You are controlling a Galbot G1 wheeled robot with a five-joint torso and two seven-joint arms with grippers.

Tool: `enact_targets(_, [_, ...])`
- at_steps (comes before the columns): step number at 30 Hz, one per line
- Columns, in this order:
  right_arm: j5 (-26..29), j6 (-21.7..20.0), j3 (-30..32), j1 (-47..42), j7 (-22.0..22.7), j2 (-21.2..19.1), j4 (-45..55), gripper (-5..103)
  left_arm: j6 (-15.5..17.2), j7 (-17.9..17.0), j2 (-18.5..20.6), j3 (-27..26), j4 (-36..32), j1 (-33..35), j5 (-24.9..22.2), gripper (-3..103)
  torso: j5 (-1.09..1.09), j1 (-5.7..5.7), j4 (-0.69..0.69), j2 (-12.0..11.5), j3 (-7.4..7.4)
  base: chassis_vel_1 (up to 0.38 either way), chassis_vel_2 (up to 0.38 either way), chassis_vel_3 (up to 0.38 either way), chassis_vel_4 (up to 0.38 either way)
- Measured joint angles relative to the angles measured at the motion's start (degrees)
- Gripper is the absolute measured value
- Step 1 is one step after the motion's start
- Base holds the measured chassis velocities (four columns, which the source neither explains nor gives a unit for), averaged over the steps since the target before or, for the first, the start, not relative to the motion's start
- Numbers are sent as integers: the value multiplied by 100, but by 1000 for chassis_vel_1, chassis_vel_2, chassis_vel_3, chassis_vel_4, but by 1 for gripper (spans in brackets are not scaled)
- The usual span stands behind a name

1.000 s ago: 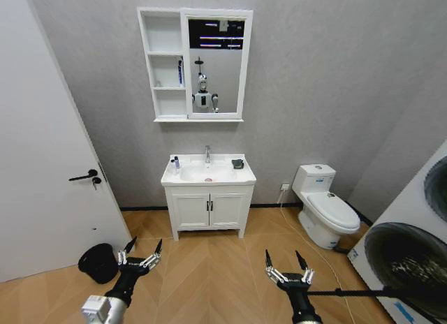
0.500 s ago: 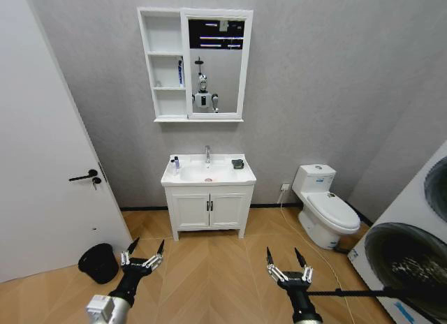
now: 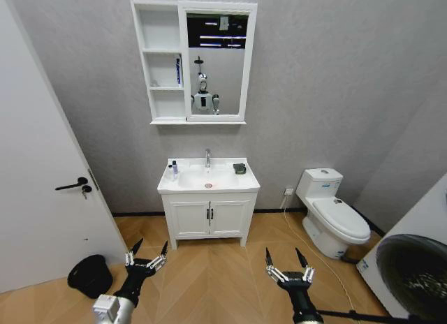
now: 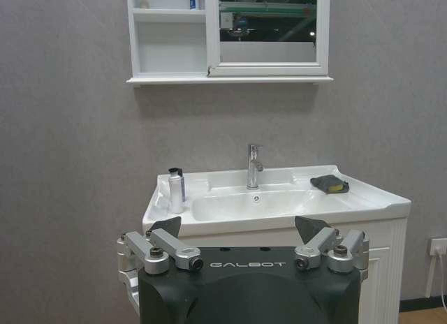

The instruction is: Move facial cleanser and shampoo from washbasin to cabinet, then wipe washbasin with towel.

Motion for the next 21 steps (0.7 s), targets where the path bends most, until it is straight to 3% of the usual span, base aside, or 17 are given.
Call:
enact_targets(17, [31,80,-20,36,-64,-60,-67,100,-6,-1,-70,25,72,-16,18,90,1,2,1,-1,1,-335,333,339,-334])
enact_targets(21, [35,133,-26,87,-83,-62,-108,100,-7,-1,-72,37,107,-38,21,96,0,-1,-1,1,-1,-354,363,349,-345])
